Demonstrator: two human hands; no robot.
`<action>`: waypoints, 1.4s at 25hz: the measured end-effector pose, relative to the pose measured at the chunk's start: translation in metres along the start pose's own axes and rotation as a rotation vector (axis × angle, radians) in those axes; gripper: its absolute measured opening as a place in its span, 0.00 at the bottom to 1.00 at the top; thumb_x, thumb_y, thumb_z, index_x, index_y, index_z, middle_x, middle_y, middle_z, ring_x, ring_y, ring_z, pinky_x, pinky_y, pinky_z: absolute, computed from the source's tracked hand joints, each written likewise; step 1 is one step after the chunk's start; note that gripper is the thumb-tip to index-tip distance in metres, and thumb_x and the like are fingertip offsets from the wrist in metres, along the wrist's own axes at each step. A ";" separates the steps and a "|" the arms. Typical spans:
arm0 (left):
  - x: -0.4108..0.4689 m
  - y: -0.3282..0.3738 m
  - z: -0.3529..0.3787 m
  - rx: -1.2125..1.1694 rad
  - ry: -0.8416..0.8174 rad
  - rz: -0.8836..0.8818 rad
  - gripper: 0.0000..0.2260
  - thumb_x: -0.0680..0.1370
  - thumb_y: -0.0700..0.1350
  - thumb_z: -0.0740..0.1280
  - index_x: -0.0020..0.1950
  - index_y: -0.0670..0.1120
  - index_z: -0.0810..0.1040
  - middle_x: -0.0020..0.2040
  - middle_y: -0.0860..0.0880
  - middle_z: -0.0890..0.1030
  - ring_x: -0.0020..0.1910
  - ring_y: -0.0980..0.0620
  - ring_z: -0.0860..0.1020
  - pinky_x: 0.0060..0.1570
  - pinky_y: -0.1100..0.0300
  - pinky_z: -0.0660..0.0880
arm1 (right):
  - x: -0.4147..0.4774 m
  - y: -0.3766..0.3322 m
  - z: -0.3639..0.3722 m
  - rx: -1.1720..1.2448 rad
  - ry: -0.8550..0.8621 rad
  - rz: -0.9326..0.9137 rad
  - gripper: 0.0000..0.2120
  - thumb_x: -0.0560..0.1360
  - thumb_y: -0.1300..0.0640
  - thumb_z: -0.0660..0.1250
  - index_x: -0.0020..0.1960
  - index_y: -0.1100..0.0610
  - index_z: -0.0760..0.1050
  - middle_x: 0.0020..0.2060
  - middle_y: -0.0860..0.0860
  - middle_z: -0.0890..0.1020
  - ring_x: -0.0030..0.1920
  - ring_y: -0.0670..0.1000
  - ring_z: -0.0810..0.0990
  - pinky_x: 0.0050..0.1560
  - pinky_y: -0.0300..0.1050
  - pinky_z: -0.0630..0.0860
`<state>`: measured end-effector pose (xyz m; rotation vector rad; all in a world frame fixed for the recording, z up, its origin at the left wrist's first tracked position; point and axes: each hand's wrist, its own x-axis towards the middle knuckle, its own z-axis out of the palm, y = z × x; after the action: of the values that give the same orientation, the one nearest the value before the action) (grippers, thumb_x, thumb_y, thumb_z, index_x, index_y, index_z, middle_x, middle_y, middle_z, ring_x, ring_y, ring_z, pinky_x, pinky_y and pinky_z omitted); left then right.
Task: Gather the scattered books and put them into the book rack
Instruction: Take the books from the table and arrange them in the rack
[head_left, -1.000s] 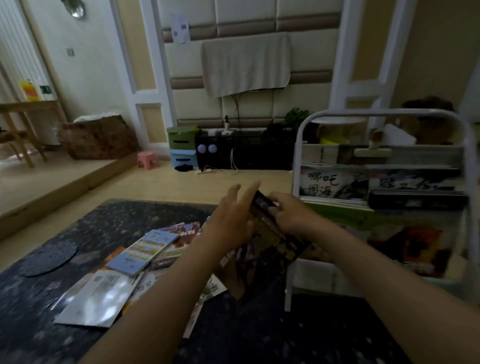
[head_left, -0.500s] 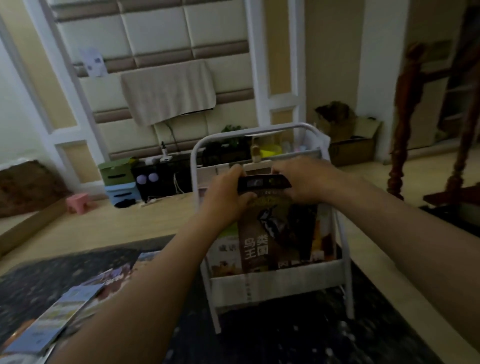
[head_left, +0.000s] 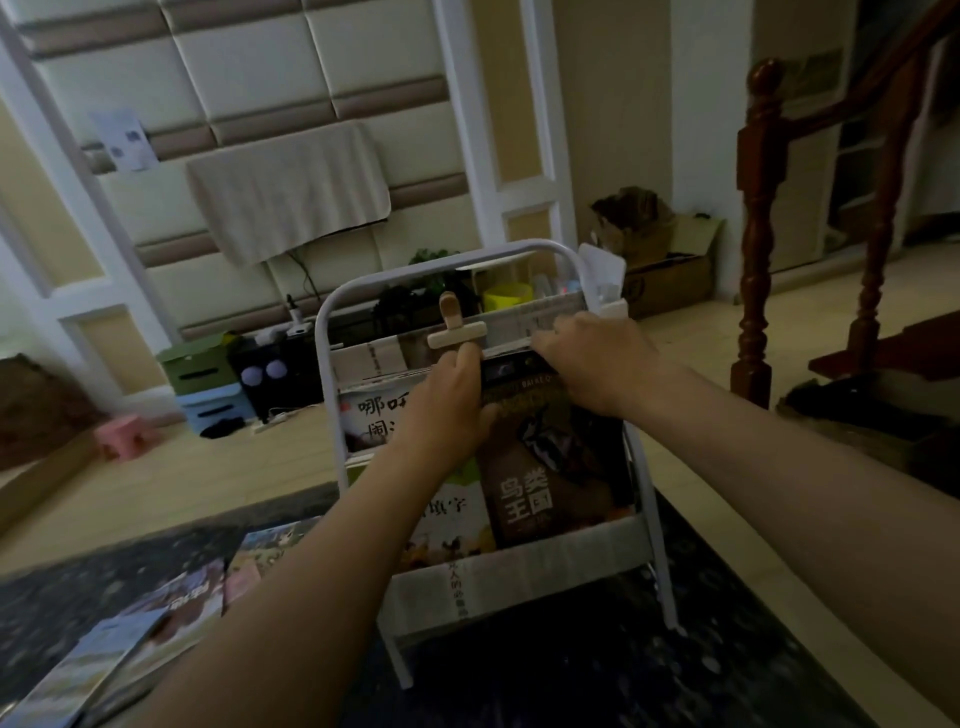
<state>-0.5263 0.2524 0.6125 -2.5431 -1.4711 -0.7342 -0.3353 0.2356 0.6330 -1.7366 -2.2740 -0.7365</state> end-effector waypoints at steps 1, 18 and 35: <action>-0.002 -0.002 0.004 0.054 -0.012 -0.003 0.18 0.75 0.46 0.71 0.60 0.45 0.68 0.57 0.45 0.74 0.54 0.45 0.75 0.48 0.53 0.74 | -0.001 -0.002 0.006 -0.012 0.004 -0.014 0.15 0.78 0.59 0.65 0.64 0.54 0.70 0.57 0.55 0.77 0.58 0.58 0.76 0.44 0.53 0.74; -0.017 -0.023 0.055 0.178 -0.072 0.015 0.35 0.77 0.49 0.70 0.77 0.41 0.55 0.77 0.45 0.60 0.67 0.41 0.72 0.60 0.47 0.75 | 0.004 -0.019 0.084 -0.002 -0.032 -0.015 0.30 0.80 0.61 0.59 0.79 0.63 0.52 0.74 0.60 0.66 0.74 0.61 0.63 0.74 0.59 0.59; -0.018 -0.019 0.025 0.053 -0.223 -0.010 0.21 0.77 0.49 0.66 0.67 0.46 0.66 0.62 0.46 0.73 0.59 0.44 0.74 0.56 0.51 0.73 | -0.014 -0.030 0.069 0.047 -0.085 0.034 0.37 0.76 0.53 0.64 0.79 0.62 0.52 0.72 0.59 0.67 0.73 0.60 0.64 0.75 0.56 0.56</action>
<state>-0.5410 0.2571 0.5793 -2.6504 -1.5433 -0.4165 -0.3494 0.2512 0.5593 -1.8139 -2.2899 -0.6092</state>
